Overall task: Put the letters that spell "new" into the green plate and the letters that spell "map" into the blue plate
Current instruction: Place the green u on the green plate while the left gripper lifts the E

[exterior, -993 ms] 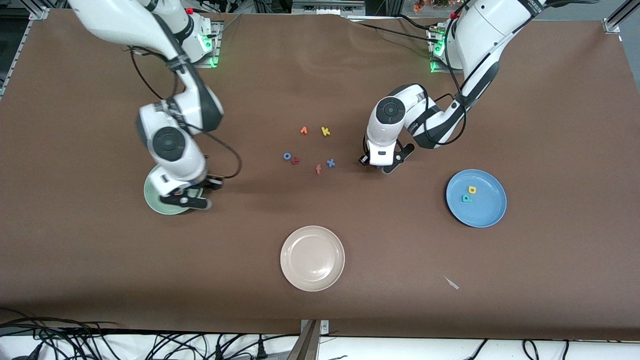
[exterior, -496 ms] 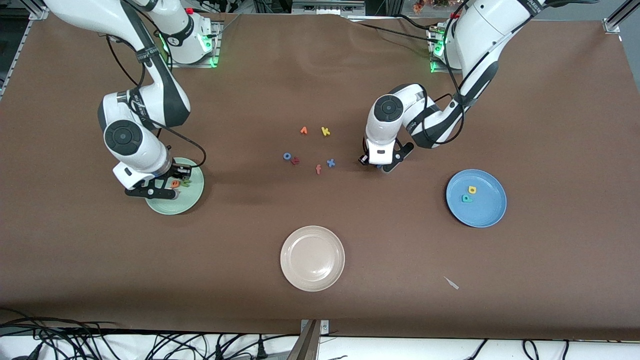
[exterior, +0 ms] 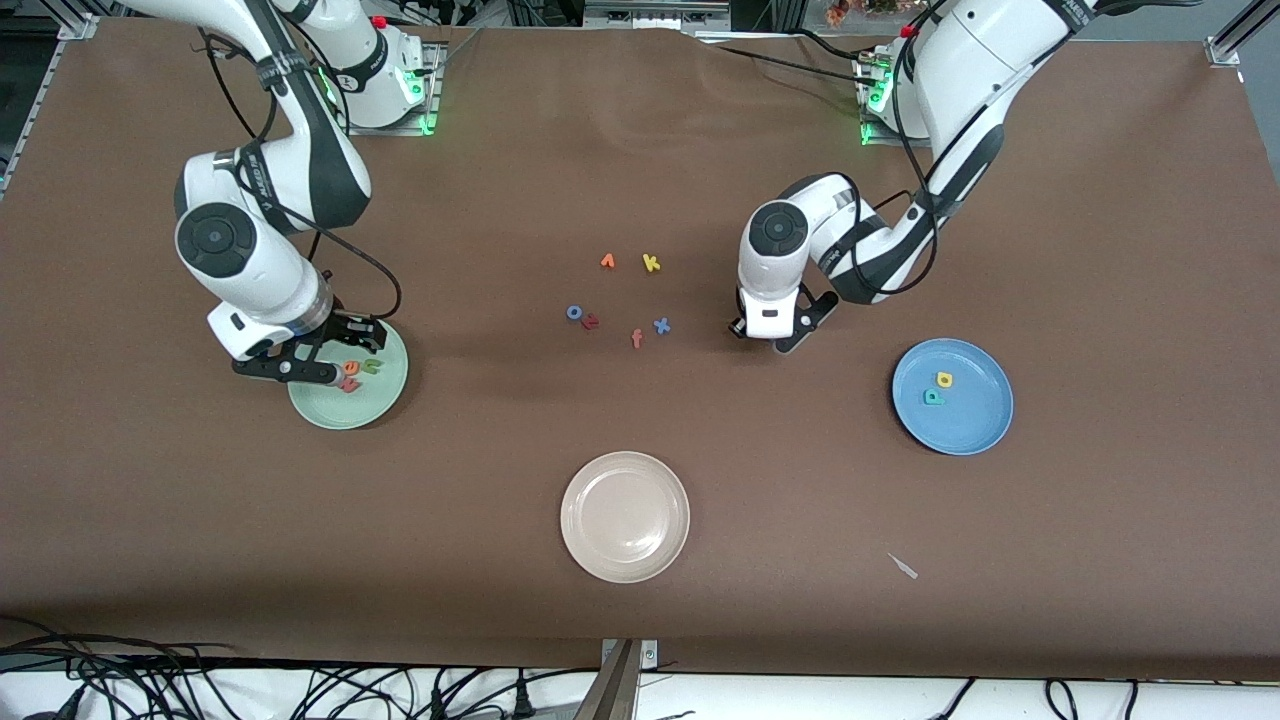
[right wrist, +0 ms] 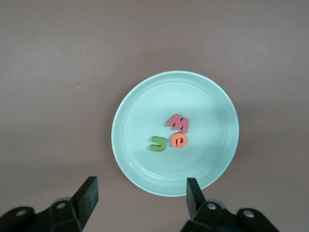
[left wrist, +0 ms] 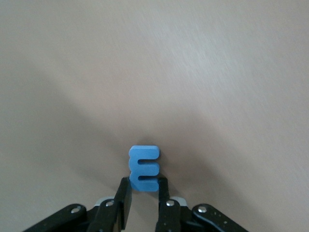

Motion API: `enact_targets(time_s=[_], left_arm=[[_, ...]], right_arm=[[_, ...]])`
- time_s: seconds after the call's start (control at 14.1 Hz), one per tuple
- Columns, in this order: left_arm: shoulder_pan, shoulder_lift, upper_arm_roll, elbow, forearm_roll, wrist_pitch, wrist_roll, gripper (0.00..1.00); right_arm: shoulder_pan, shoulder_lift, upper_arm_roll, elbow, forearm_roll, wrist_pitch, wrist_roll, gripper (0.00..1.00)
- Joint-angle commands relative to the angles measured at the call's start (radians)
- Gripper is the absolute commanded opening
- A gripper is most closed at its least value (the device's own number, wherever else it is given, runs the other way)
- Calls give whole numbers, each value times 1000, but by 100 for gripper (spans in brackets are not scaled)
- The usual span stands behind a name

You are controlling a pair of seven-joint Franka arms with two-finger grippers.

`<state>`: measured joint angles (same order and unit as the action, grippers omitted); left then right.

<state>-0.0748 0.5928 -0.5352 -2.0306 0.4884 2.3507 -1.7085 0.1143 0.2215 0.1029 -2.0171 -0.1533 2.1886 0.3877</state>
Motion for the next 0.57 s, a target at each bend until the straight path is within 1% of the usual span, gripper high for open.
enact_targets(time_s=[0.0, 0.07, 0.21, 0.35, 0.5], left_arm=[[12, 24, -2, 82, 1, -103, 102, 0], [27, 22, -2, 111, -22, -161, 178, 0], [79, 22, -2, 199, -59, -327, 358, 0], [153, 22, -2, 282, -85, -457, 562, 0], [229, 22, -2, 314, -83, -516, 784, 0]], right_arm=[[-7, -82, 23, 35, 27, -87, -55, 95], [-7, -103, 23, 64, 49, -127, -100, 98], [-7, -131, 12, 162, 157, -257, -202, 99], [-22, -168, -27, 242, 182, -387, -262, 99], [-22, -226, -46, 271, 182, -482, -273, 99]])
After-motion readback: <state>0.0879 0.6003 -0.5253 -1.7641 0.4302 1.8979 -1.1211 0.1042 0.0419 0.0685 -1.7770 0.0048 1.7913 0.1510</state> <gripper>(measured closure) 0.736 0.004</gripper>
